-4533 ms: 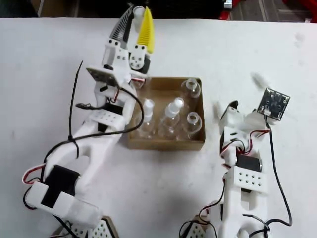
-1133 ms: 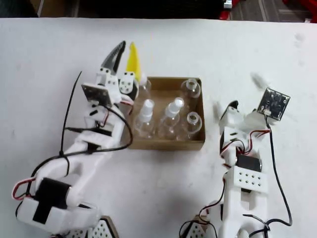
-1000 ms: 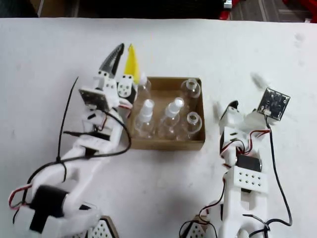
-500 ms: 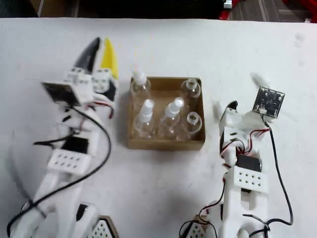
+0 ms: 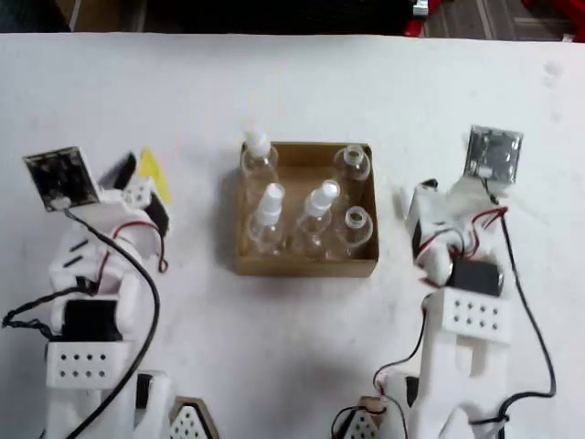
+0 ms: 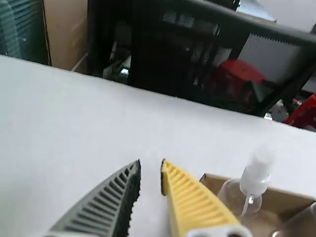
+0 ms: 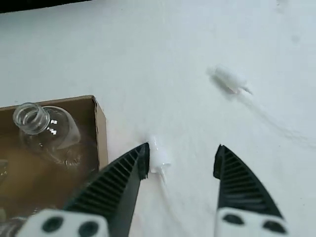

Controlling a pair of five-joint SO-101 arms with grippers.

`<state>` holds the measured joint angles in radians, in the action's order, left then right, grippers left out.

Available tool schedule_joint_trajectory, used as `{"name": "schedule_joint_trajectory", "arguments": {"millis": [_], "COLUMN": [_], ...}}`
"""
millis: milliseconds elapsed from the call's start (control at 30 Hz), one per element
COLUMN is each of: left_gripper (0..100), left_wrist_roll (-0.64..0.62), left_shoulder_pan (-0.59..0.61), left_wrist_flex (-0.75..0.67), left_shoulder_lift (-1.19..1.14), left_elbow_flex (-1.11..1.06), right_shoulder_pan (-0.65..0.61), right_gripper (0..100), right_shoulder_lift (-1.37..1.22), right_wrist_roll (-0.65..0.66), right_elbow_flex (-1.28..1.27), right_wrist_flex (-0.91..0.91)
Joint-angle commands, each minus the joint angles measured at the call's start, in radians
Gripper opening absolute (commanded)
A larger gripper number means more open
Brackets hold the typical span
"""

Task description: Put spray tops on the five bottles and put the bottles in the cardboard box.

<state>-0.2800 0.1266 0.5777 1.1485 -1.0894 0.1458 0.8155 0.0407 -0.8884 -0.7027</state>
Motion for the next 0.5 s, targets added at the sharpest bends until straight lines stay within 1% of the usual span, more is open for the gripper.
{"name": "schedule_joint_trajectory", "arguments": {"millis": [0,100,200,333,467], "left_gripper": [8,7,7,7,7], "left_wrist_roll": [0.054,0.173,0.201,0.241,0.284], "left_shoulder_pan": [0.027,0.039,0.035,0.035,0.031], "left_wrist_flex": [-0.014,-0.084,-0.121,-0.118,-0.117], "left_shoulder_lift": [0.051,0.071,0.068,0.068,0.068], "left_elbow_flex": [-0.101,-0.178,-0.239,-0.252,-0.258], "right_shoulder_pan": [0.056,0.145,0.194,0.182,0.147], "right_gripper": [19.0,19.0,19.0,19.0,19.0], "right_shoulder_lift": [-0.174,-0.372,-0.596,-0.905,-1.181], "right_wrist_roll": [0.120,0.204,0.305,0.456,0.598], "right_elbow_flex": [0.255,0.479,0.736,1.106,1.482], "right_wrist_flex": [-0.139,-0.225,-0.320,-0.481,-0.719]}}
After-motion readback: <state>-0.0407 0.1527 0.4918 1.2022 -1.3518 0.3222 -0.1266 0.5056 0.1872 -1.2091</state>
